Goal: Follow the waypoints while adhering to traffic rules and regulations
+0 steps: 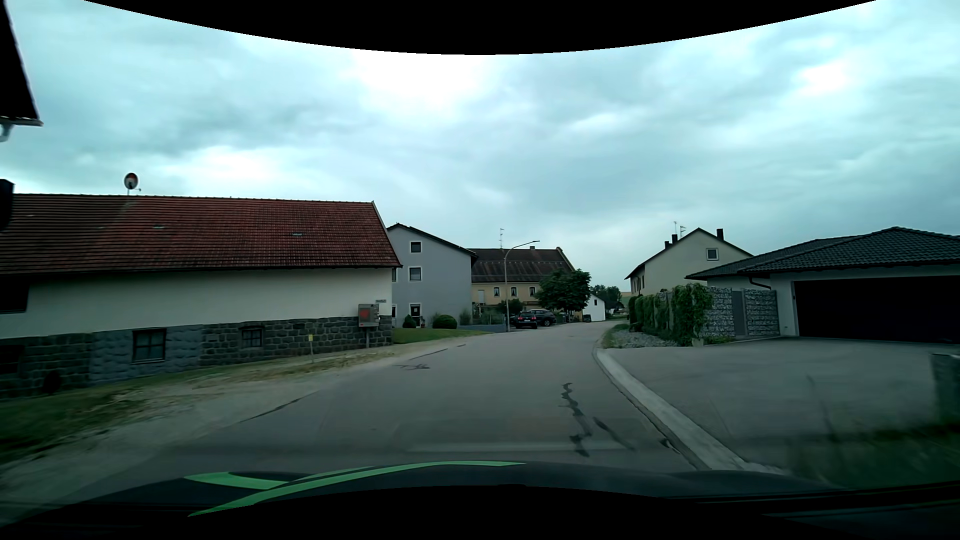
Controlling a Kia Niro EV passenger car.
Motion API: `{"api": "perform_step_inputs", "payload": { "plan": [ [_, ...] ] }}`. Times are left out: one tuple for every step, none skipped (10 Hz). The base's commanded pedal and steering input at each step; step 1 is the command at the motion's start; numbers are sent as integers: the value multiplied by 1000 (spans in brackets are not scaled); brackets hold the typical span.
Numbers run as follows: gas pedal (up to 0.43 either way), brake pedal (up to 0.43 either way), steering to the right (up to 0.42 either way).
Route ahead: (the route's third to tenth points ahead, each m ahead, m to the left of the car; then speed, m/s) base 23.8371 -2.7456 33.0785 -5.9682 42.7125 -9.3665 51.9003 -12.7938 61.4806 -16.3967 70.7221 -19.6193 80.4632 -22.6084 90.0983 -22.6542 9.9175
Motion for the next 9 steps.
{"api": "perform_step_inputs", "payload": {
  "plan": [
    [110, 0, 70],
    [110, 0, 70],
    [98, 0, 70],
    [87, 0, 70],
    [87, 0, 70],
    [79, 0, 70],
    [79, 0, 70],
    [79, 0, 69],
    [79, 0, 69]
  ]
}}
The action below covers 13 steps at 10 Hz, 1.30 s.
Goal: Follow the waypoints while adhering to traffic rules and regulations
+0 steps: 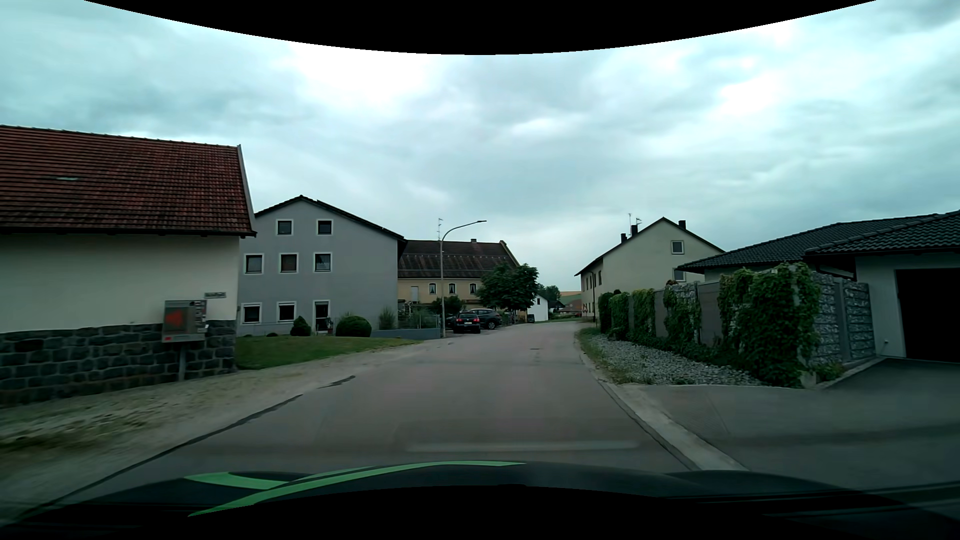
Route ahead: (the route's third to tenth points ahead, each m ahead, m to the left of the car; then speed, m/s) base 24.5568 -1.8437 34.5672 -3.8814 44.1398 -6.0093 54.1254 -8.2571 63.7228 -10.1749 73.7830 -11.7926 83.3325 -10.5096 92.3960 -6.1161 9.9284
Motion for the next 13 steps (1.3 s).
{"api": "perform_step_inputs", "payload": {
  "plan": [
    [67, 0, 67],
    [67, 0, 66],
    [67, 0, 65],
    [67, 0, 64],
    [67, 0, 61],
    [67, 0, 58],
    [67, 0, 54],
    [67, 0, 49],
    [67, 0, 45],
    [67, 0, 42],
    [67, 0, 40],
    [59, 0, 36],
    [59, 0, 30]
  ]
}}
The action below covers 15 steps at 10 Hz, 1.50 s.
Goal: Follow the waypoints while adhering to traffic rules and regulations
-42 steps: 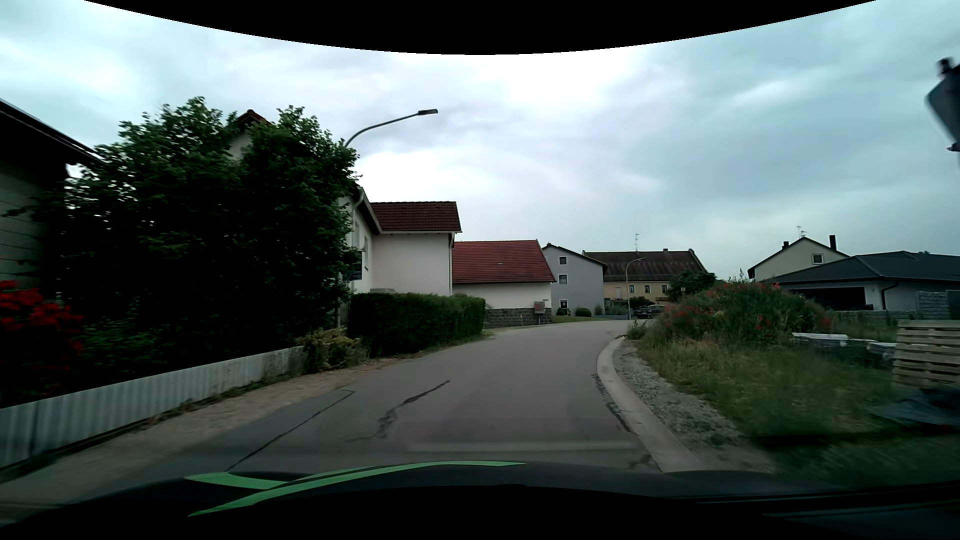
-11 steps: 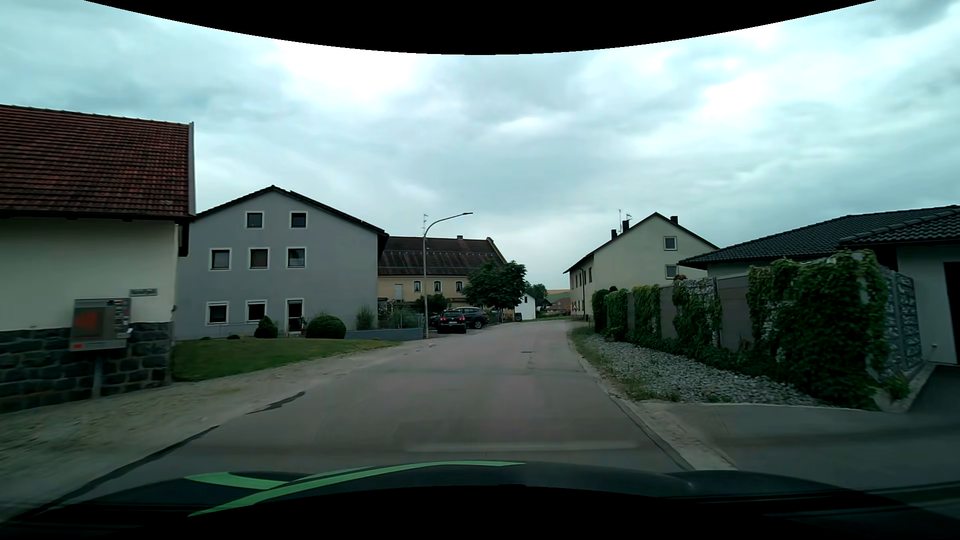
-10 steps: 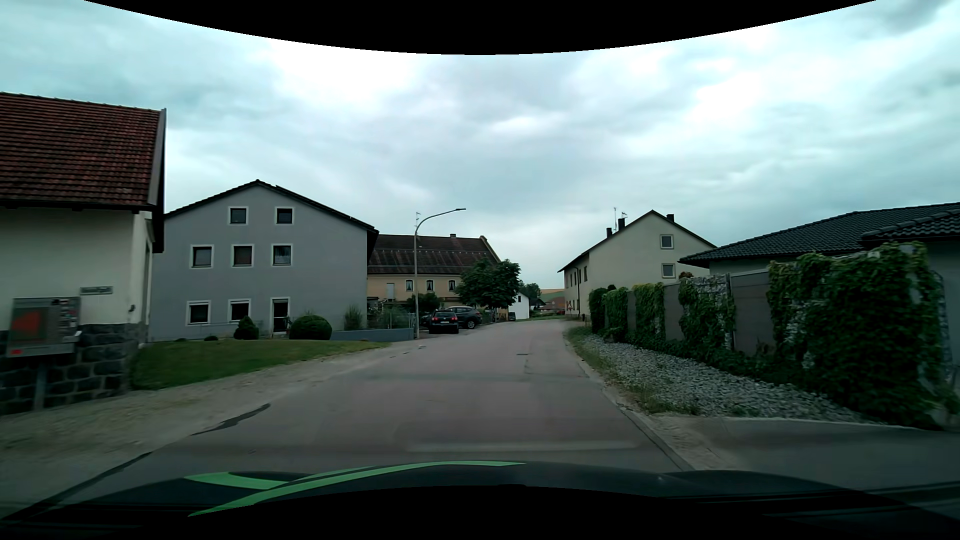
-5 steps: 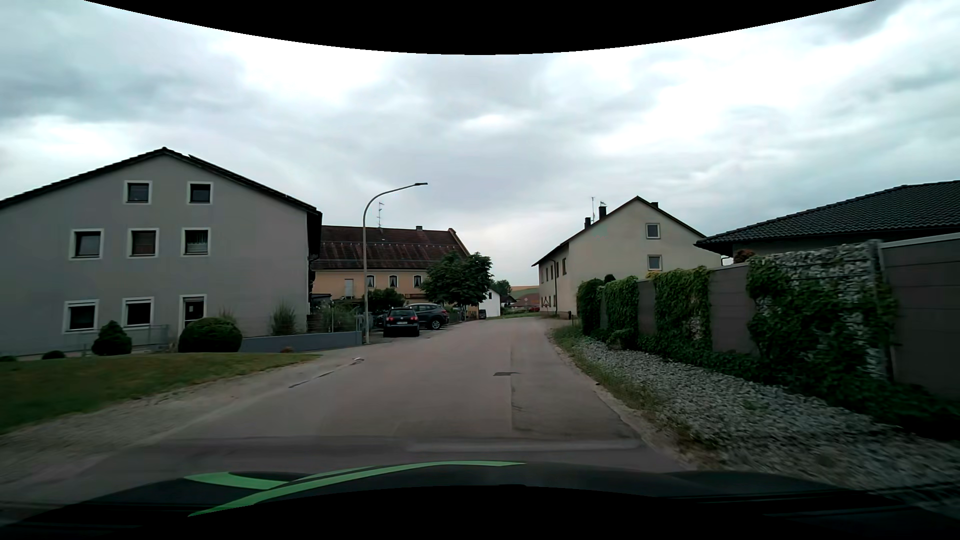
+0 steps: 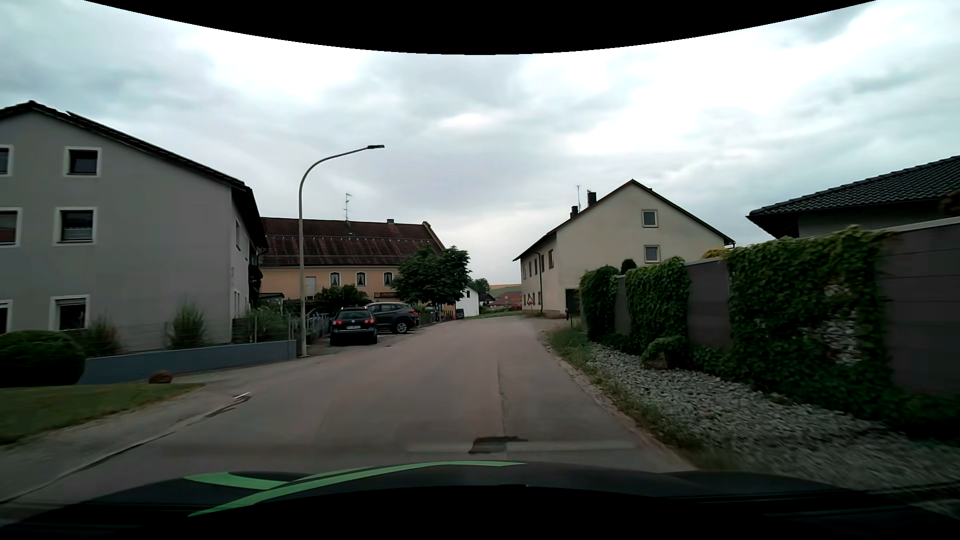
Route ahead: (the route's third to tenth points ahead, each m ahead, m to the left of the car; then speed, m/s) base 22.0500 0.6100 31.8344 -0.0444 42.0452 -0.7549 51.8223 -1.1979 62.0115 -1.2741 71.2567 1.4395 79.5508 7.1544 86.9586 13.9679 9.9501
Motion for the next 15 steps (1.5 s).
{"api": "perform_step_inputs", "payload": {
  "plan": [
    [59, 0, 28],
    [59, 0, 25],
    [59, 0, 21],
    [59, 0, 19],
    [59, 0, 18],
    [47, 0, 17],
    [0, 0, 16],
    [0, 0, 14],
    [0, 0, 12],
    [0, 0, 9],
    [0, 0, 5],
    [0, 0, 3],
    [0, 0, 3],
    [0, 0, 3],
    [0, 0, 3]
  ]
}}
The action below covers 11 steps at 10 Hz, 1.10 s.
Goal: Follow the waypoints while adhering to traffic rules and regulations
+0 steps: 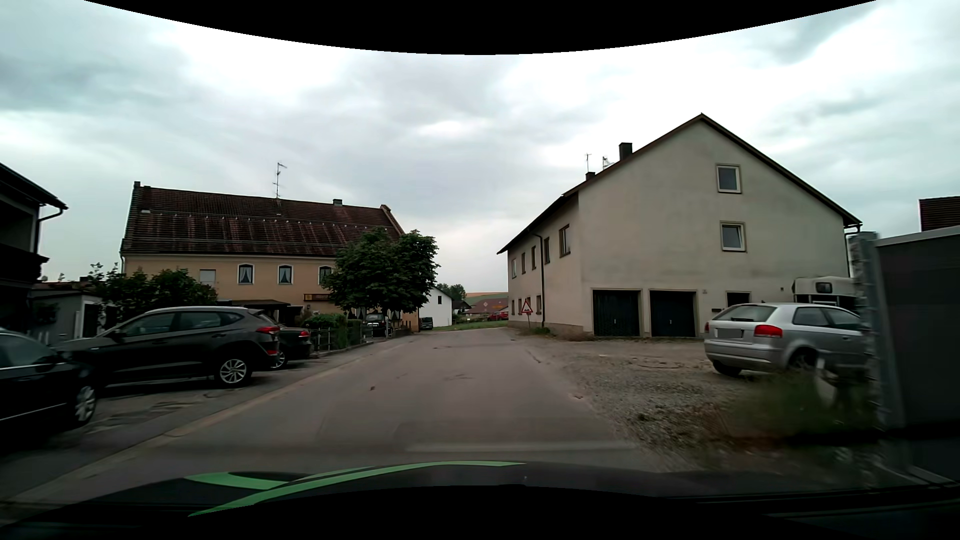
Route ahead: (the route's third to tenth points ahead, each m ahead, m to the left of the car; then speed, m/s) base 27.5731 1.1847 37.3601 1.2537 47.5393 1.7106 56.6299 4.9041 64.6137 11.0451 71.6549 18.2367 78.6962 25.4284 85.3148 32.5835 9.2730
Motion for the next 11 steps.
{"api": "perform_step_inputs", "payload": {
  "plan": [
    [0, 0, 4],
    [0, 0, 3],
    [0, 0, 3],
    [0, 0, 3],
    [0, 0, 3],
    [0, 0, 3],
    [0, 0, 3],
    [0, 0, 3],
    [8, 0, 3],
    [20, 0, 4],
    [20, 0, 4]
  ]
}}
